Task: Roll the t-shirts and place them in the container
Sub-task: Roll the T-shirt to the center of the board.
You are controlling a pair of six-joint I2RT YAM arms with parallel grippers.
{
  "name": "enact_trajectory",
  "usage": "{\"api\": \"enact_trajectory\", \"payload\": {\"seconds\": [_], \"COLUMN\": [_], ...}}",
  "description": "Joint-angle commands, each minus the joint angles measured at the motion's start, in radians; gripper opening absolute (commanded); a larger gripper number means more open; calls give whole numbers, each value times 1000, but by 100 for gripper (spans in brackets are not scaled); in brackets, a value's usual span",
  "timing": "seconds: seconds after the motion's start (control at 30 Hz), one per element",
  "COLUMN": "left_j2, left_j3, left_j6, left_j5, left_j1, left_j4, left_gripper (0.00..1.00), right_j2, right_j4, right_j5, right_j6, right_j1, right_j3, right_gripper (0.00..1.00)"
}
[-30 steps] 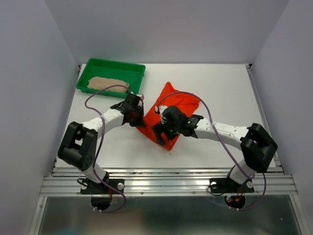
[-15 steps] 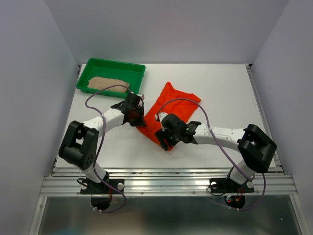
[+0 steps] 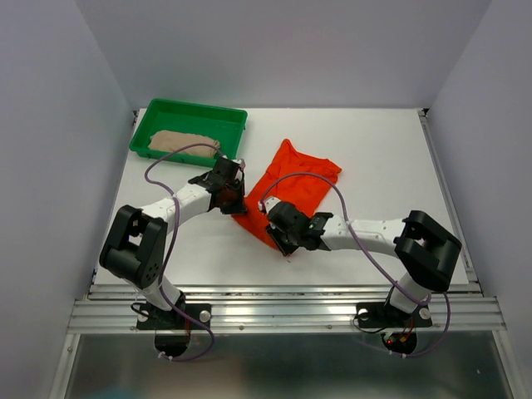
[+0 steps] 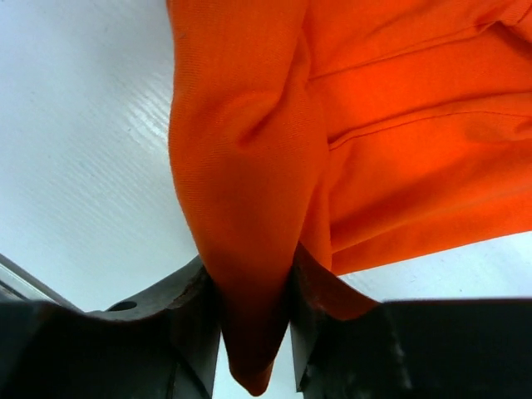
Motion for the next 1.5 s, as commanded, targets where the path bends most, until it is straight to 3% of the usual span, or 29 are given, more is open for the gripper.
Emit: {"api": "enact_trajectory", "payload": {"seconds": [0.0,0.27,0.53,0.83,1.1,1.17,1.2,1.3,1.4,1.47], "left_j2": [-9,-10,1,1,27,25,28,36,33,33], "left_j3": [34,29,34,35,43,41,41,41,40,38], "left_j6": [11,14,16,17,14,13,11,13,11,10], "left_j5": [-9,-11,-20,-21,-29,-30,-32,-38,-49,-53], "left_j1": [-5,-5,-3,-3,-3,-2,-2,-2,-2,-2], "left_j4": [3,5,0,-1,0,3,3,-1,-4,-3], "left_gripper": [0,0,0,0,0,0,0,0,0,0], "right_j2": [3,-23,-26,1,93,96,95,81,46,8], "right_j4": [42,51,62,48,-11,-11,-11,-13,-31,-50], "right_j5": [54,-46,-245,-507,-601,-590,-583,-557,-528,-485], "right_j6": [27,57,47,-2,-75,-75,-73,-62,-48,-38], "right_j1": [7,-2,-68,-236,-268,-277,-277,-286,-286,-286], "right_j3": [4,6,-8,-8,43,44,43,41,38,35], "right_gripper": [31,1,1,1,1,4,11,22,50,59]}}
